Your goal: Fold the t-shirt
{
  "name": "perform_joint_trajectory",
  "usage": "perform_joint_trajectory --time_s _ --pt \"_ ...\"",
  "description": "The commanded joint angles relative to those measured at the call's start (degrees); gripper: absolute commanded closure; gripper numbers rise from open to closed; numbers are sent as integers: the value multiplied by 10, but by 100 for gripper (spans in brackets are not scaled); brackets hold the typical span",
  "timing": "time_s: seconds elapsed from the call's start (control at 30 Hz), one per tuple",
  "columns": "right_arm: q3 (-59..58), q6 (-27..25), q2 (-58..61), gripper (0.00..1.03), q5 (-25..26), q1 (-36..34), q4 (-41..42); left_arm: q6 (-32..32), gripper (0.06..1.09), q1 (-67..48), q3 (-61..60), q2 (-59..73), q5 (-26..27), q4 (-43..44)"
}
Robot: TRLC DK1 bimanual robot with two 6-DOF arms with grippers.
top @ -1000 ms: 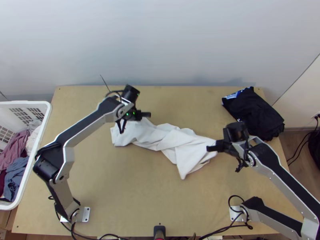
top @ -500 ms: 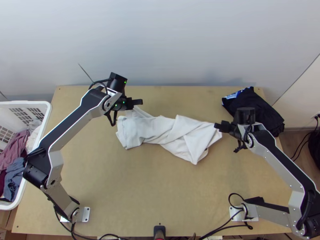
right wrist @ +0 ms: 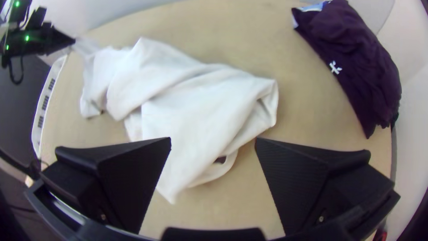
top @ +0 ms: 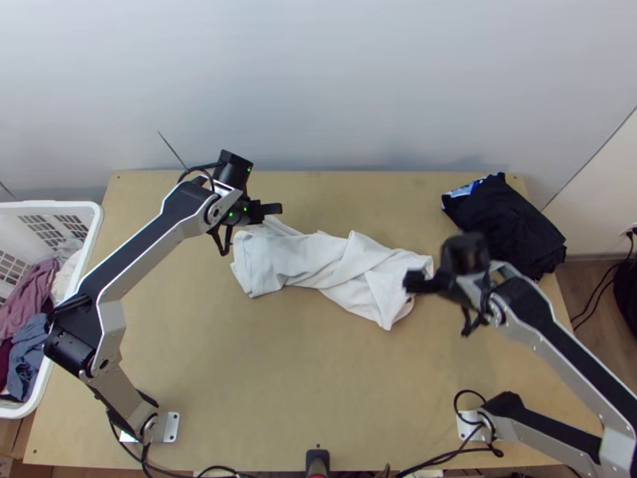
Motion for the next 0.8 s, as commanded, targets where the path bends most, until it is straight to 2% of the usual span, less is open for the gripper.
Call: perform_joint_trajectory --time_s 0.0,0.2,0.5,0.6,0.63,0.7,0.77 --pt "-53 0 -32 15 -17 104 -39 -2 105 -3 -5 3 -5 0" --pt "-96 -9 15 15 -17 148 17 -2 105 -3 -1 4 -7 0" --pt "-73 14 113 17 -6 185 77 -1 105 -1 -1 0 -9 -2" --pt "-70 10 120 52 0 161 79 -1 105 0 -1 -3 -9 -4" --pt "-72 8 115 57 1 154 79 -1 105 1 -1 -5 -9 -5" --pt "-73 -1 98 76 1 133 79 -1 105 2 -5 -11 -9 -5" --pt "-70 -6 75 100 1 107 80 -1 105 4 -12 -18 -9 -6"
